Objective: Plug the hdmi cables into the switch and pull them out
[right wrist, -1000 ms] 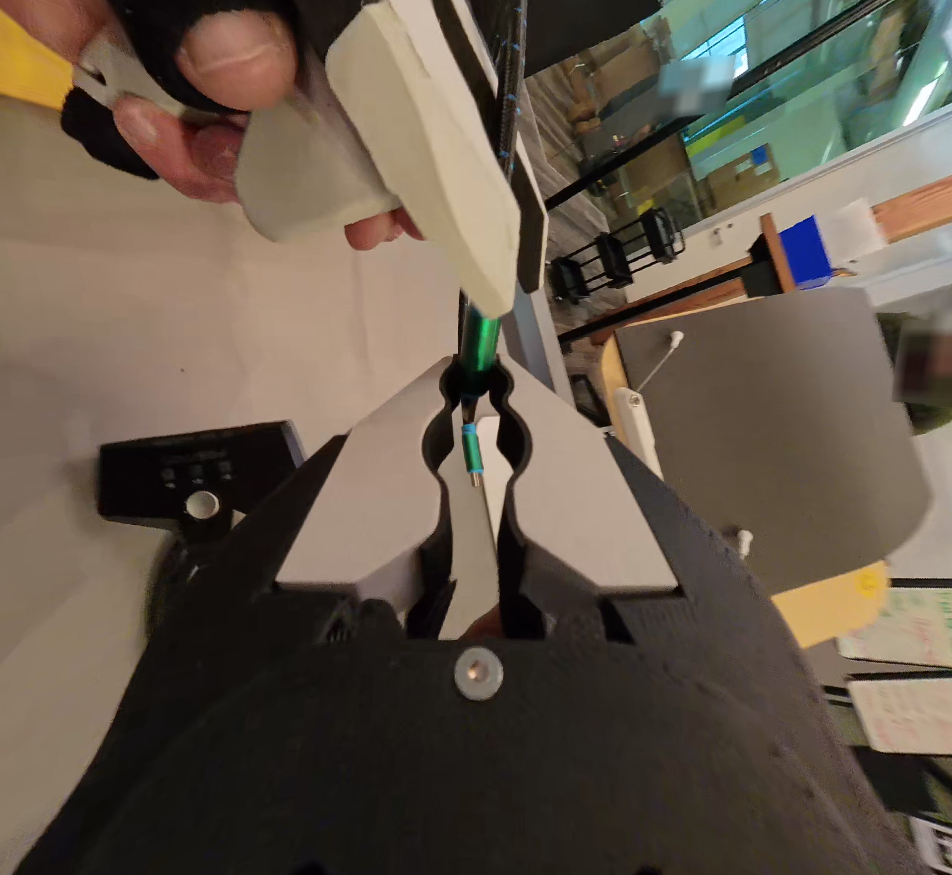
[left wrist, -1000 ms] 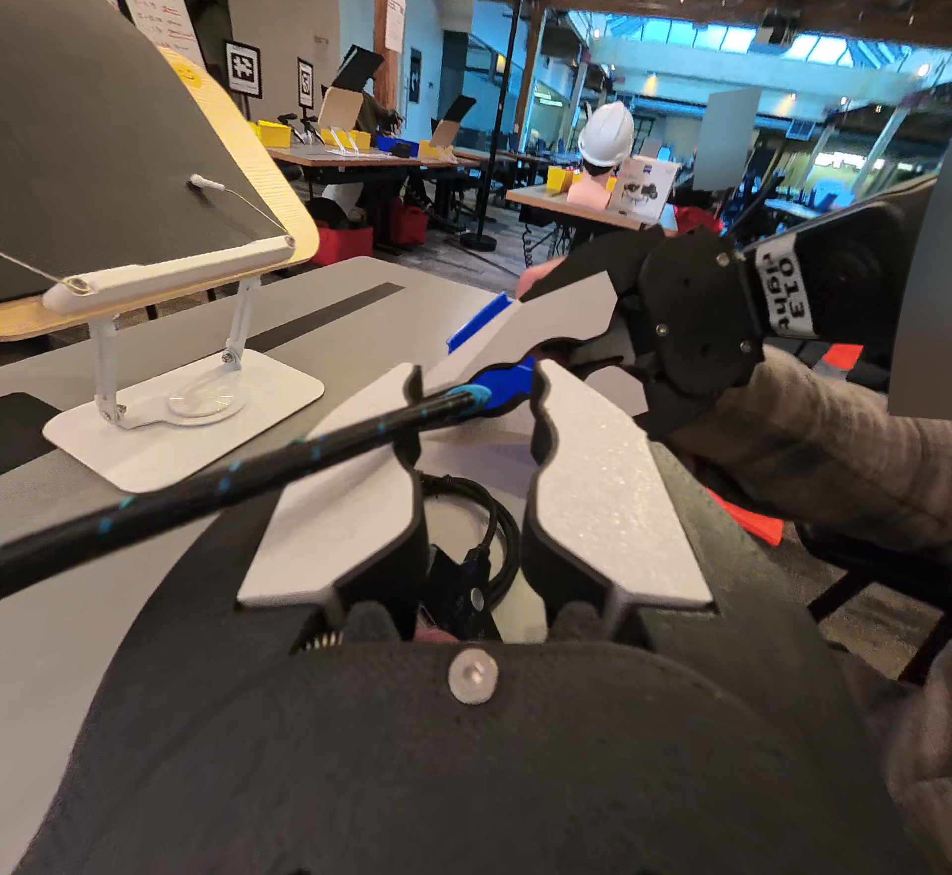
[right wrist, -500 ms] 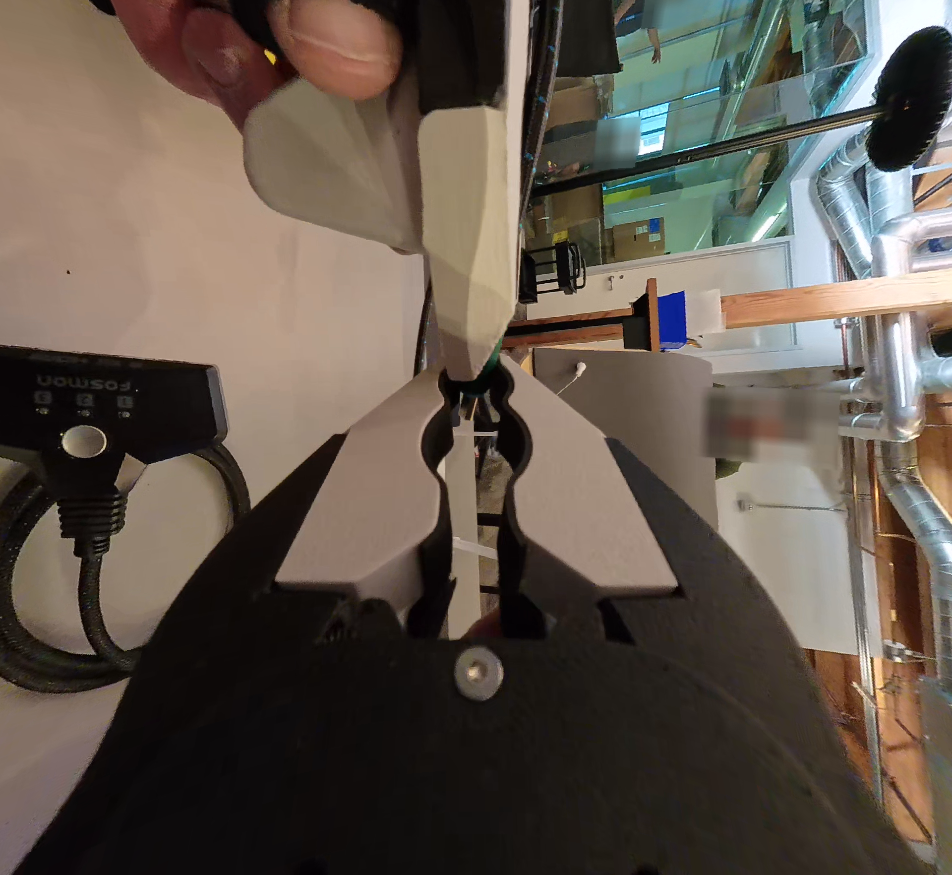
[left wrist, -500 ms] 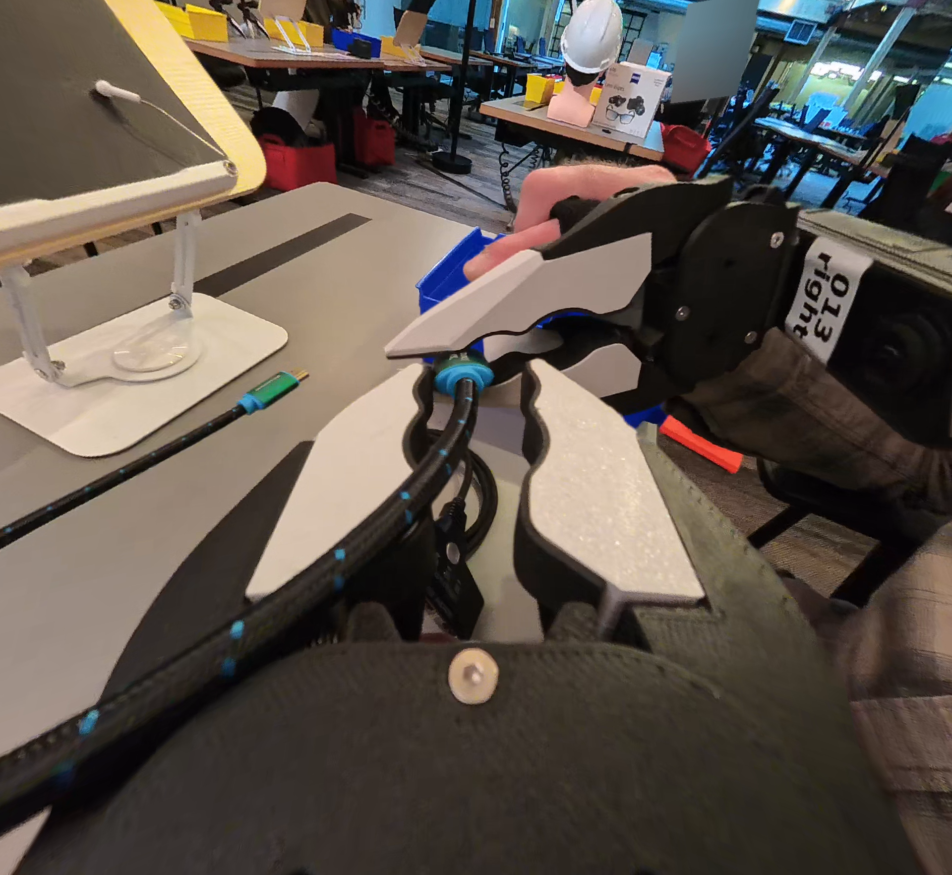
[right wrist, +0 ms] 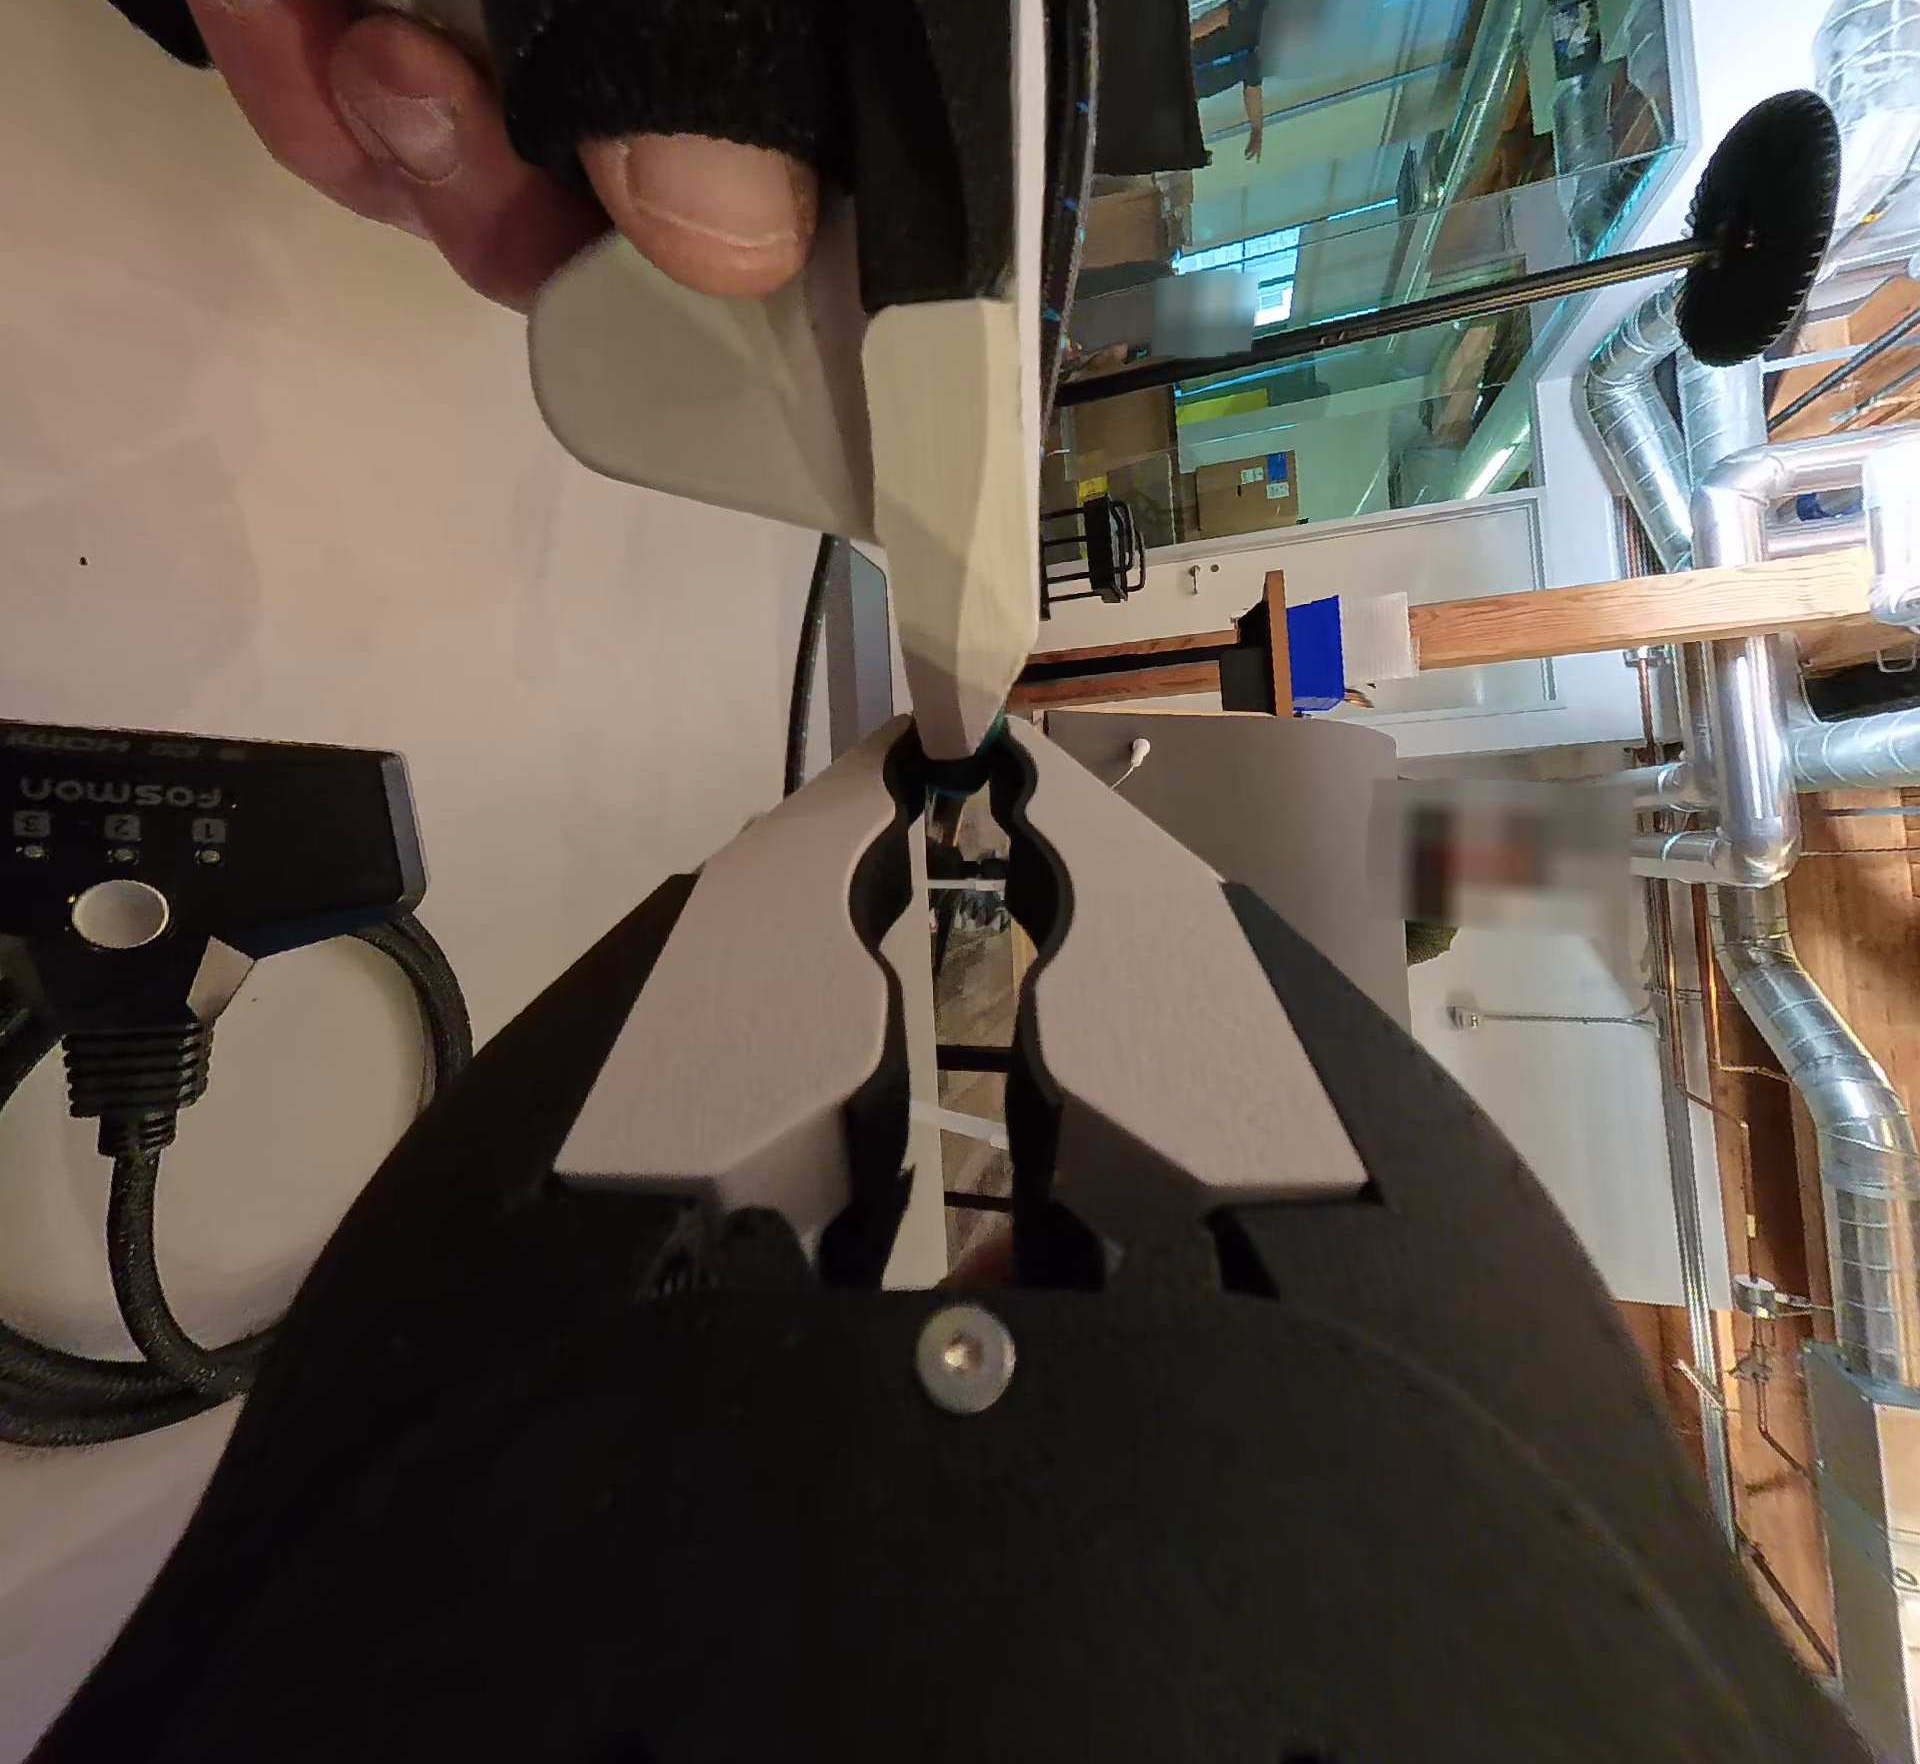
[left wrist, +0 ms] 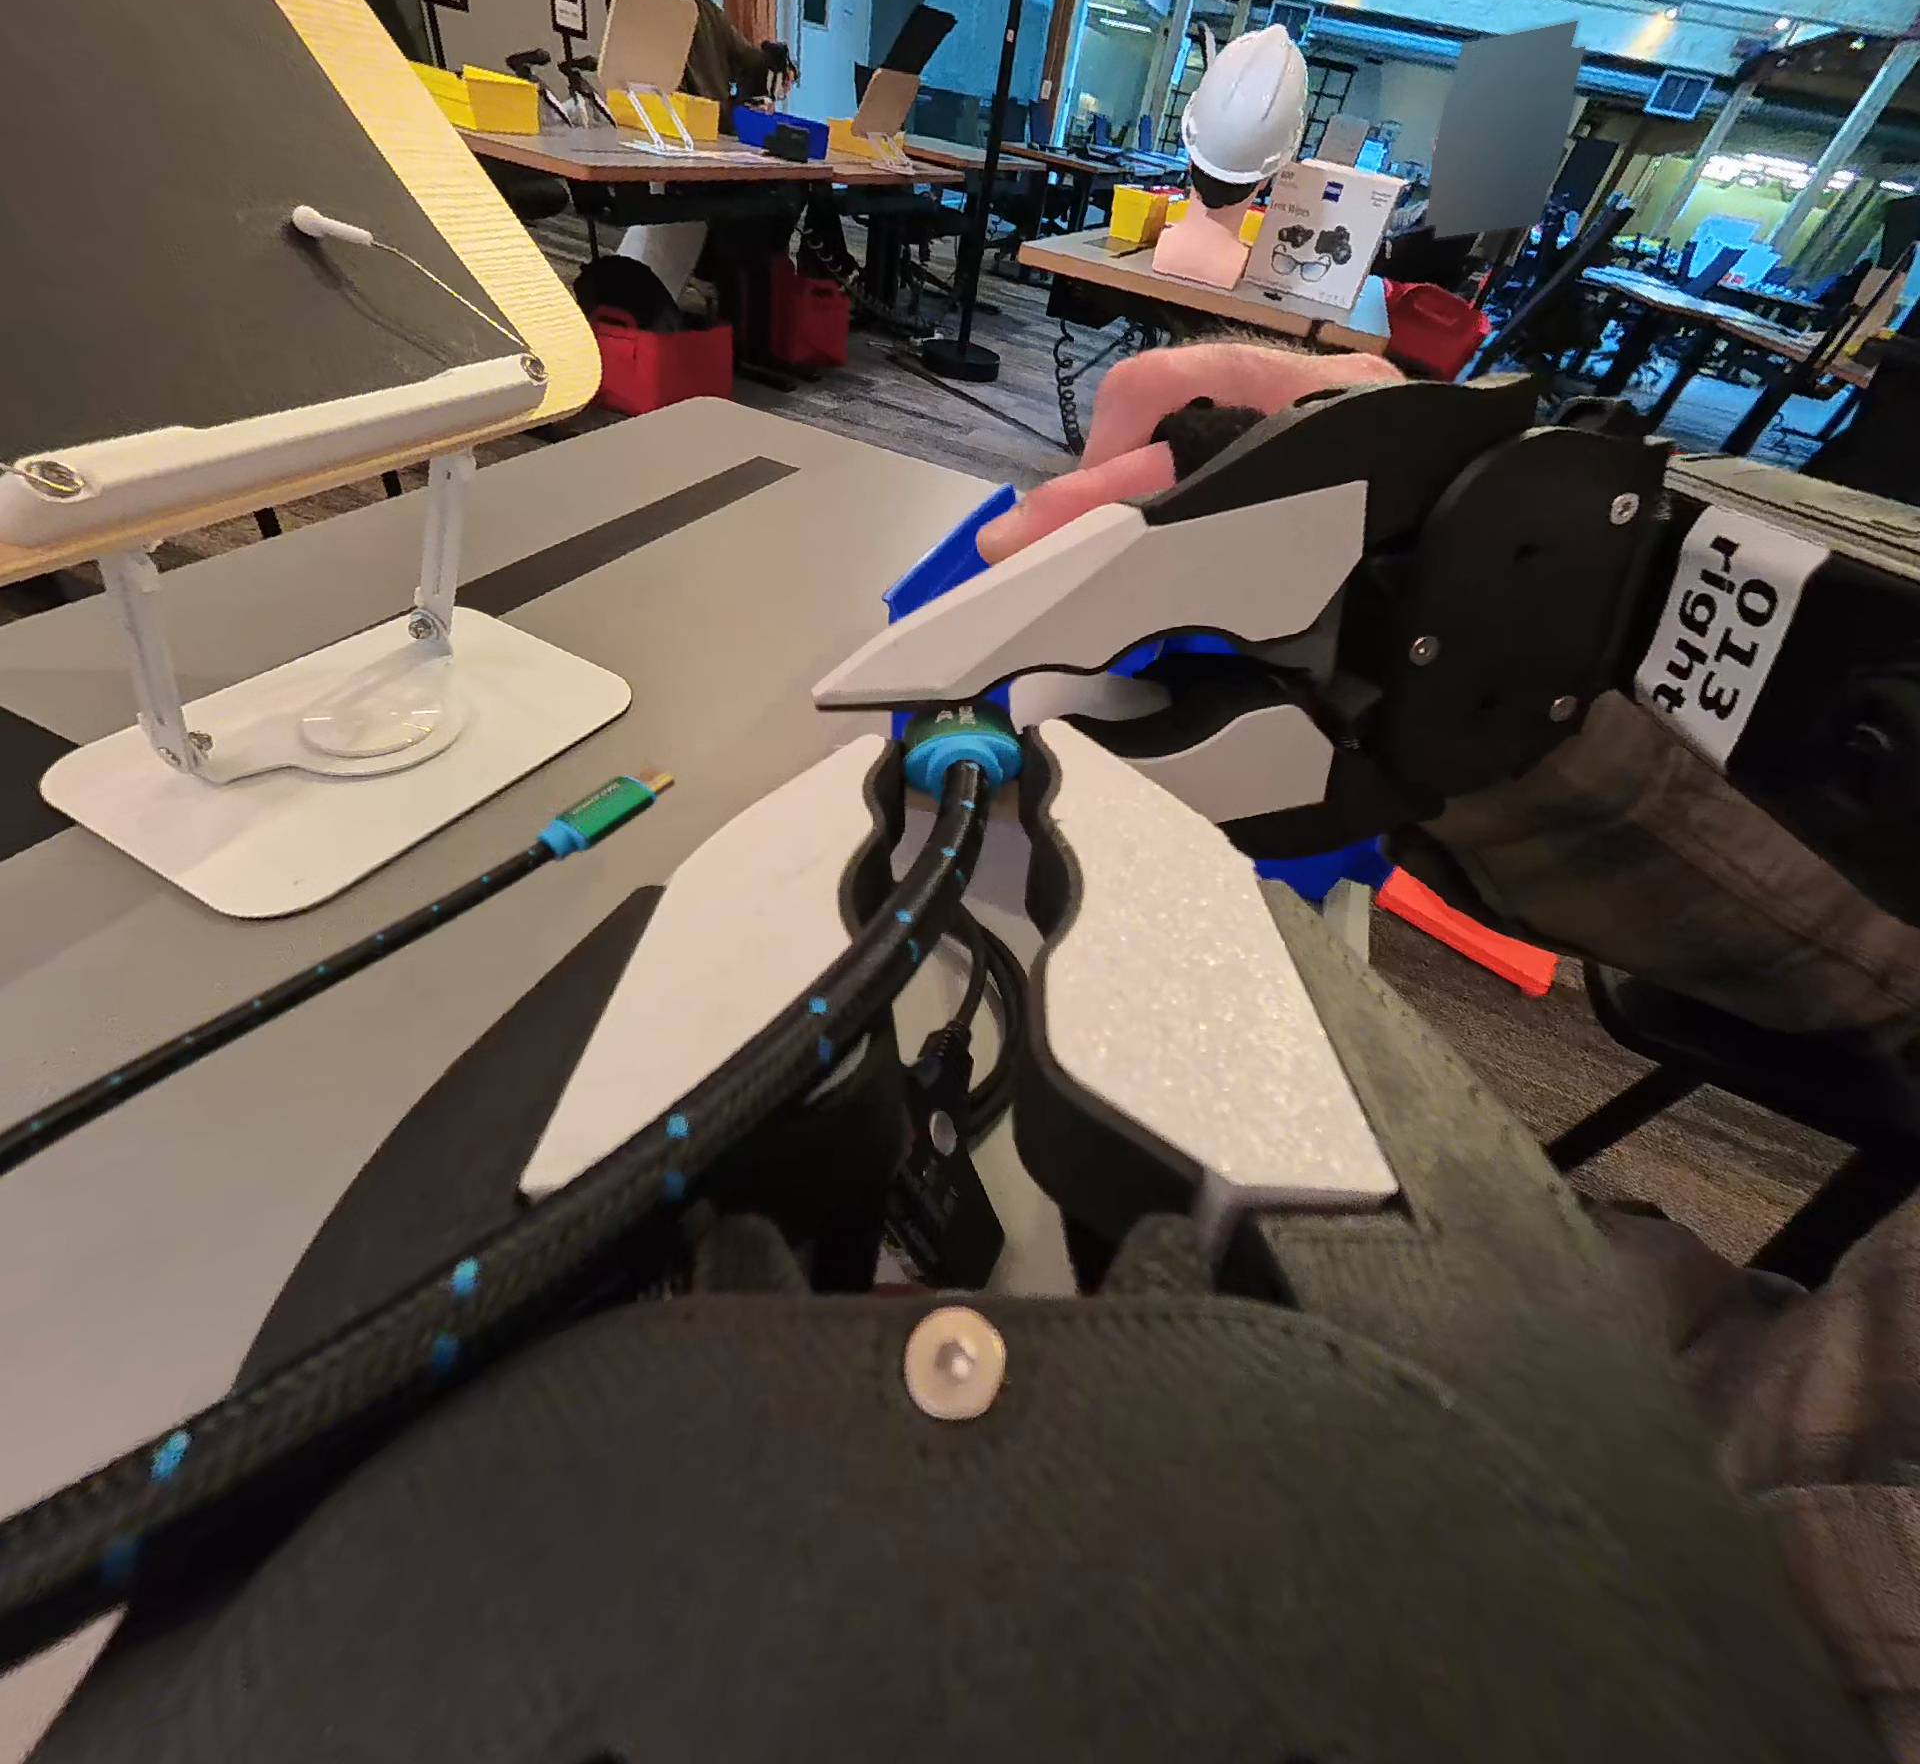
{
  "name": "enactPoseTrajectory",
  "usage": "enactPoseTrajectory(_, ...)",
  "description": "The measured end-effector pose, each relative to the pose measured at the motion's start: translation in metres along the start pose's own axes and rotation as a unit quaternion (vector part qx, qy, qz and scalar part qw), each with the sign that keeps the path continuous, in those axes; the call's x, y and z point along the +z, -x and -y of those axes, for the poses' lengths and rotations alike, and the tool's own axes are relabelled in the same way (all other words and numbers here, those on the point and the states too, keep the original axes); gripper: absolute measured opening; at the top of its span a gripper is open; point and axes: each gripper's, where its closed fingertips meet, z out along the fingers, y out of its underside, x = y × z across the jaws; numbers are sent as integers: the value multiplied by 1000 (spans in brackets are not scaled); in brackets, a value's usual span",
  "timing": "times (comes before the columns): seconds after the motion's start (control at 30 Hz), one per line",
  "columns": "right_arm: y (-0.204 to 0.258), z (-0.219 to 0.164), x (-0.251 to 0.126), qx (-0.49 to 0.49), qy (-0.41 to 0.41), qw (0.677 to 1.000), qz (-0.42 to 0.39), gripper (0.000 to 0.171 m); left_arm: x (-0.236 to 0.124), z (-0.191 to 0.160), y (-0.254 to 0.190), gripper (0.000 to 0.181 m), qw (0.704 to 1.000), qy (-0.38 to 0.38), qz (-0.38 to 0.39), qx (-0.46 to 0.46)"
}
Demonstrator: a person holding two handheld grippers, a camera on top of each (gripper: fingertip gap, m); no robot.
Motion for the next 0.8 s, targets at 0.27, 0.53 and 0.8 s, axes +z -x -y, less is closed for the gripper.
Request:
enactPoseTrajectory(0.27, -6, -10, -3, 23, 3, 1000, 1, 12, -3, 6, 5, 20, 999, -20, 22, 21)
enactPoseTrajectory(0.53, -6, -3, -3, 17, -8, 1000, -4, 5, -3, 7, 2, 20, 999, -26, 17, 15)
enactPoseTrajectory(0.8, -9, -2, -3, 9, -6, 1000, -13, 5, -4, 11, 2, 20, 999, -36, 26, 23)
